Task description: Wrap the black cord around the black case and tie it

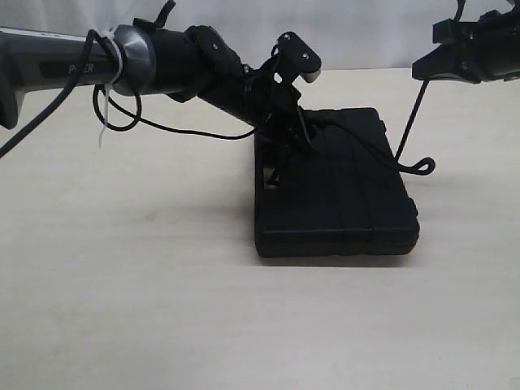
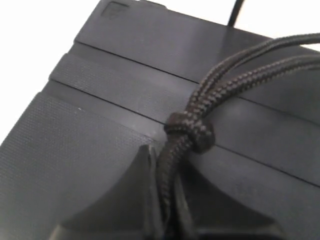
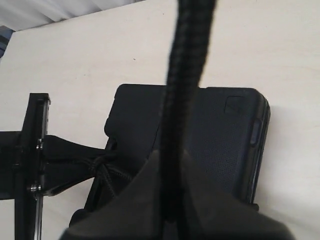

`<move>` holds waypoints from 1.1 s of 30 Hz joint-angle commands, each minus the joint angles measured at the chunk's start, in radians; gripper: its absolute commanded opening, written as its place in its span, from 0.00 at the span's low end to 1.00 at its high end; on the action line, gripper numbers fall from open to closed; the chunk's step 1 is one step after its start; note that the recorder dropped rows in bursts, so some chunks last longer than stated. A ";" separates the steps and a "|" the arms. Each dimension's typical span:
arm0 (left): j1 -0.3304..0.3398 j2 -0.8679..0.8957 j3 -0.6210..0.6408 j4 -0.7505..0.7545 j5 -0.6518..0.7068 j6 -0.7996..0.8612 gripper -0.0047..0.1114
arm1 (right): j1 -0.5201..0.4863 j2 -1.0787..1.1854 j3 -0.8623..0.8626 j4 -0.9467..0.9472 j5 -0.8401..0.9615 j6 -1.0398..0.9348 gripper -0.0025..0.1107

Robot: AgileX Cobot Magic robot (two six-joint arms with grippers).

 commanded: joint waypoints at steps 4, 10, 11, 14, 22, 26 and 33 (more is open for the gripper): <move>-0.005 -0.004 -0.002 -0.002 -0.044 0.095 0.04 | -0.003 -0.101 -0.014 0.032 0.008 -0.012 0.06; -0.005 -0.004 -0.002 0.019 0.004 0.119 0.04 | -0.003 -0.113 -0.014 -0.002 -0.008 0.001 0.06; -0.005 -0.004 -0.002 0.036 0.011 0.119 0.04 | -0.003 -0.113 -0.014 -0.002 -0.008 0.004 0.06; -0.005 -0.004 -0.002 0.048 0.040 0.119 0.04 | -0.003 -0.120 -0.014 0.002 -0.008 0.005 0.06; -0.015 0.010 -0.002 0.012 0.082 0.117 0.06 | -0.003 -0.138 -0.002 0.002 -0.001 0.005 0.06; -0.022 0.024 -0.002 -0.192 0.026 0.115 0.21 | -0.003 -0.138 0.024 0.002 -0.016 -0.003 0.06; -0.032 0.028 -0.002 -0.303 0.059 0.204 0.45 | -0.003 -0.138 0.026 0.002 -0.018 -0.003 0.06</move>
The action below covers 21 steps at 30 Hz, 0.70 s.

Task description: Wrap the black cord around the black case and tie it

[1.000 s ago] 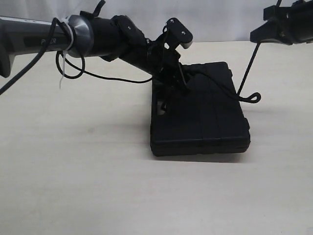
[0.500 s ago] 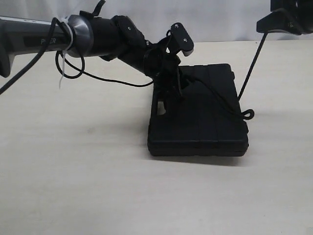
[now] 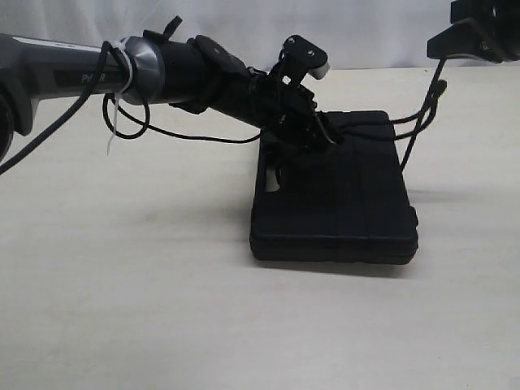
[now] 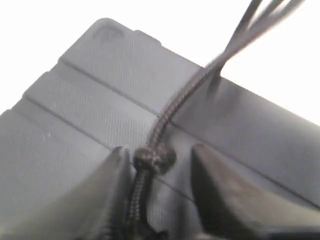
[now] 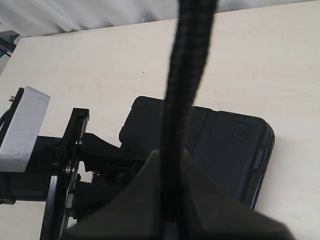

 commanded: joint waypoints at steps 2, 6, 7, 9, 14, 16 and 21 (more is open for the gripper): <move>-0.027 -0.002 -0.002 0.047 0.032 0.056 0.50 | -0.003 -0.016 -0.005 0.034 -0.015 -0.003 0.06; -0.050 -0.002 -0.002 0.081 0.046 0.090 0.54 | -0.003 -0.016 -0.005 0.034 -0.014 -0.003 0.06; -0.057 -0.002 -0.002 0.099 0.046 0.100 0.54 | -0.003 -0.016 -0.005 0.034 -0.014 -0.003 0.06; -0.068 -0.002 -0.002 0.142 0.044 0.117 0.54 | -0.003 -0.016 -0.005 0.029 -0.013 -0.006 0.06; -0.082 -0.002 -0.002 0.238 0.035 0.162 0.54 | -0.003 -0.016 -0.004 -0.101 -0.048 0.023 0.06; -0.082 -0.002 -0.002 0.257 0.015 0.162 0.49 | -0.003 -0.015 -0.002 -0.157 -0.064 0.086 0.06; -0.082 -0.002 -0.002 0.255 -0.031 0.162 0.14 | -0.003 -0.015 -0.002 -0.175 -0.052 0.104 0.06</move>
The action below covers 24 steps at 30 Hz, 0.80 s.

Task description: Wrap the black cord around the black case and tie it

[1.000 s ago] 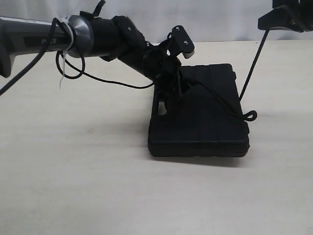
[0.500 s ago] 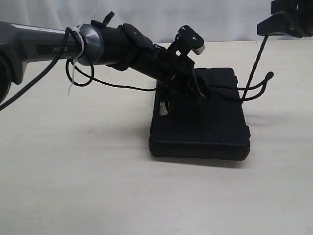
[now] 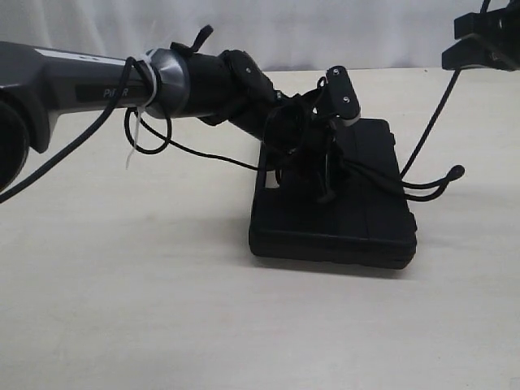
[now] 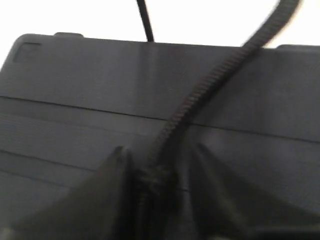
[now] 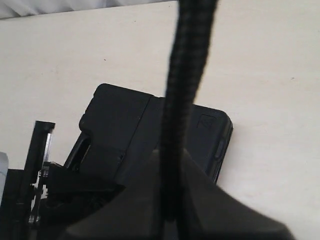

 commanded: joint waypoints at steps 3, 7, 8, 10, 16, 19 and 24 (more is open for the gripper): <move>-0.002 -0.002 -0.002 0.004 -0.050 -0.004 0.04 | -0.003 -0.014 0.000 -0.016 0.007 0.019 0.06; 0.002 -0.002 -0.002 -0.100 -0.160 -0.099 0.04 | -0.003 -0.014 0.006 -0.057 0.011 0.019 0.06; 0.002 -0.002 -0.002 -0.140 -0.184 -0.099 0.04 | -0.003 -0.014 0.011 -0.064 0.004 0.019 0.06; 0.013 -0.002 -0.002 -0.239 -0.237 -0.099 0.04 | -0.003 -0.014 0.032 -0.078 -0.011 0.014 0.06; 0.019 -0.002 -0.002 -0.427 -0.428 -0.101 0.04 | -0.003 -0.014 0.089 -0.128 -0.064 0.007 0.06; 0.019 -0.002 -0.002 -0.456 -0.512 -0.101 0.04 | -0.003 -0.014 0.095 -0.157 -0.060 0.007 0.06; 0.019 -0.002 -0.002 -0.455 -0.537 -0.101 0.04 | 0.045 -0.008 0.095 -0.146 0.006 -0.104 0.06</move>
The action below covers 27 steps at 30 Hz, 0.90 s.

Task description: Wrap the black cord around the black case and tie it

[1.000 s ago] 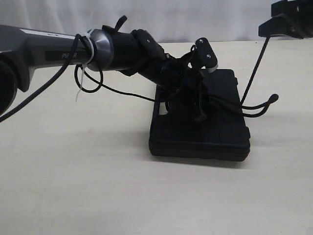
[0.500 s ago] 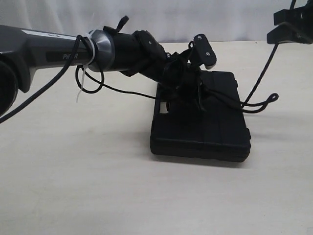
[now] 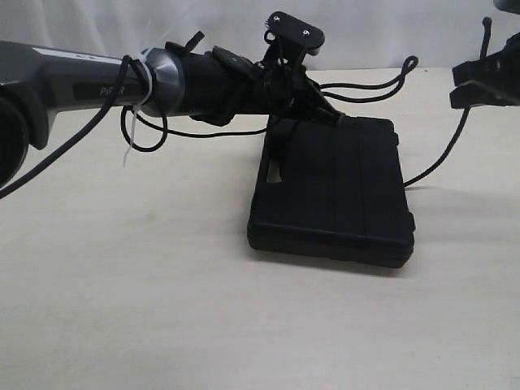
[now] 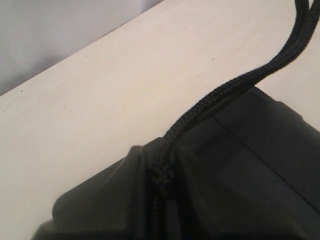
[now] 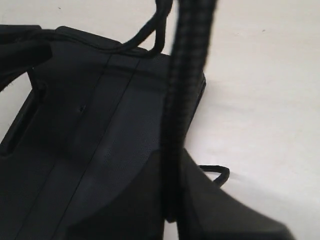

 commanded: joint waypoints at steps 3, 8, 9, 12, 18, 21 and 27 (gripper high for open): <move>0.001 -0.005 -0.002 -0.022 -0.037 -0.008 0.04 | 0.103 0.032 0.006 -0.018 0.107 -0.174 0.06; 0.001 -0.005 -0.002 -0.022 0.007 -0.008 0.04 | 0.186 0.129 0.006 -0.189 0.104 -0.116 0.06; 0.001 -0.005 -0.002 -0.022 0.009 -0.008 0.04 | 0.192 0.141 0.006 -0.208 0.097 -0.103 0.06; 0.001 -0.005 -0.002 -0.022 0.014 -0.008 0.04 | 0.204 0.178 0.006 -0.237 0.095 -0.086 0.06; 0.001 -0.005 -0.002 -0.006 0.124 0.020 0.04 | 0.204 0.219 0.002 -0.237 -0.019 0.002 0.06; 0.001 -0.005 -0.002 -0.006 0.134 0.050 0.04 | 0.204 0.219 -0.018 -0.242 -0.021 0.043 0.06; 0.001 -0.017 -0.002 -0.014 0.137 0.076 0.04 | 0.204 0.229 -0.024 -0.249 -0.023 0.082 0.06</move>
